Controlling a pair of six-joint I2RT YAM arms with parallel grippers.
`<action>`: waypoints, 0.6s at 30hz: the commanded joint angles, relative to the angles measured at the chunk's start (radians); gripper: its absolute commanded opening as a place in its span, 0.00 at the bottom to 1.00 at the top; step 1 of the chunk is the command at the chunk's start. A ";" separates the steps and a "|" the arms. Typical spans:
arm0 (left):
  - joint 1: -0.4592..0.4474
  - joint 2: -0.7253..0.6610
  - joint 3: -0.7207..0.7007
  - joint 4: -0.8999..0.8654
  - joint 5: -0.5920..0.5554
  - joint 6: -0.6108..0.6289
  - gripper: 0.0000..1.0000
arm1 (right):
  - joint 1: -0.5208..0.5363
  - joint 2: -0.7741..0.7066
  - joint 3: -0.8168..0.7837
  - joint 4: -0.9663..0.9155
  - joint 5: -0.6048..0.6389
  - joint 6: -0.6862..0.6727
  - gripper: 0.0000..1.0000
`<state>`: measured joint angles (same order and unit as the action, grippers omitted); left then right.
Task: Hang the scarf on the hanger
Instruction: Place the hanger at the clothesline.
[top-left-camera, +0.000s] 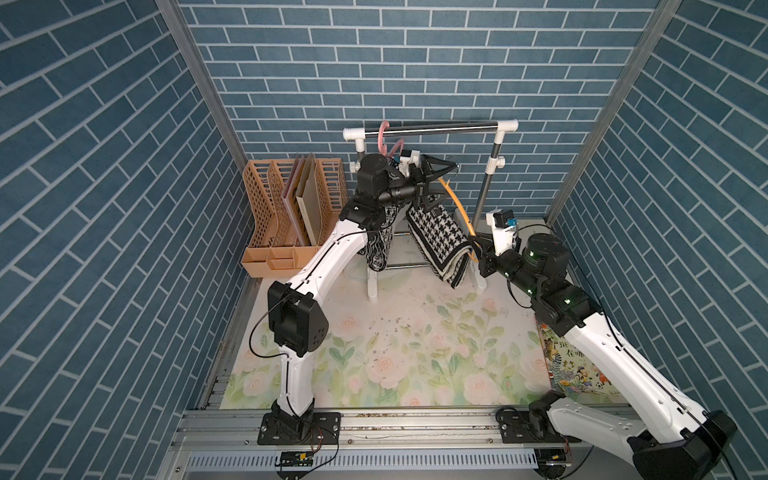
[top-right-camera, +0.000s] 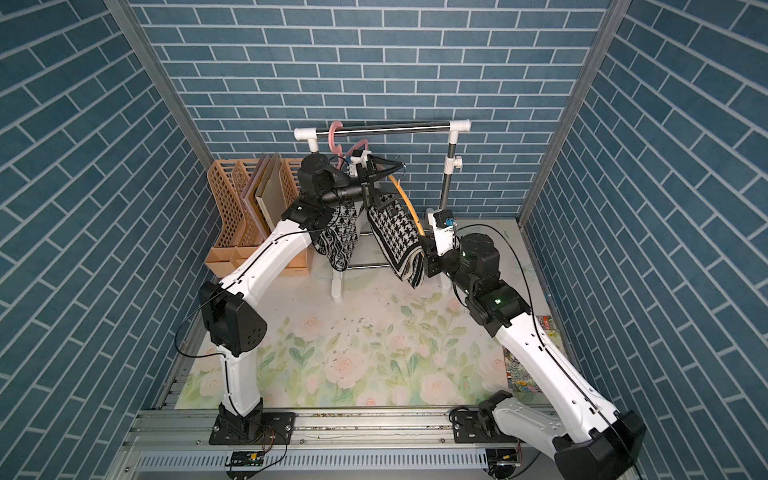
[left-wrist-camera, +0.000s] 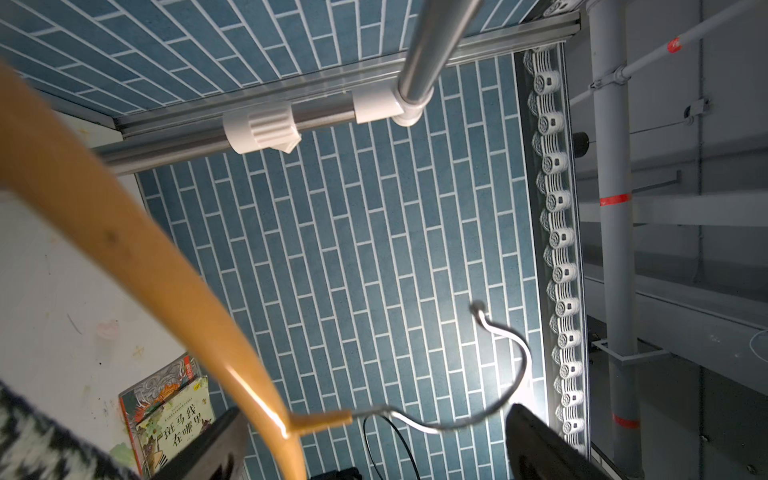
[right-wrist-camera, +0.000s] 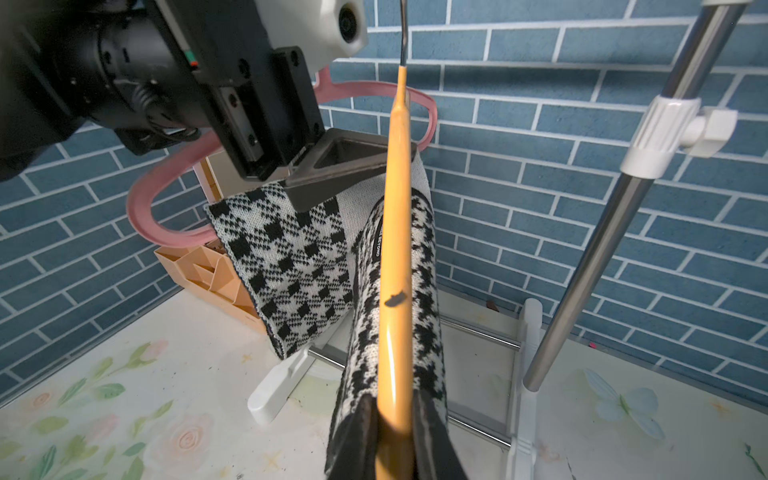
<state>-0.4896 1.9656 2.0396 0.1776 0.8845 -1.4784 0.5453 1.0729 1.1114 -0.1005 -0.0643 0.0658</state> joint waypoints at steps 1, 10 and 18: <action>-0.003 -0.076 -0.068 0.079 0.016 0.043 1.00 | 0.005 0.013 0.084 0.044 0.060 0.043 0.00; -0.002 -0.209 -0.274 0.158 0.021 0.064 0.99 | 0.004 0.105 0.215 -0.015 0.117 0.089 0.00; -0.001 -0.285 -0.370 0.121 0.032 0.120 1.00 | 0.004 0.136 0.261 -0.003 0.107 0.072 0.00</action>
<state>-0.4904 1.7199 1.6955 0.2836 0.8967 -1.4014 0.5468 1.2228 1.3174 -0.1871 0.0326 0.1238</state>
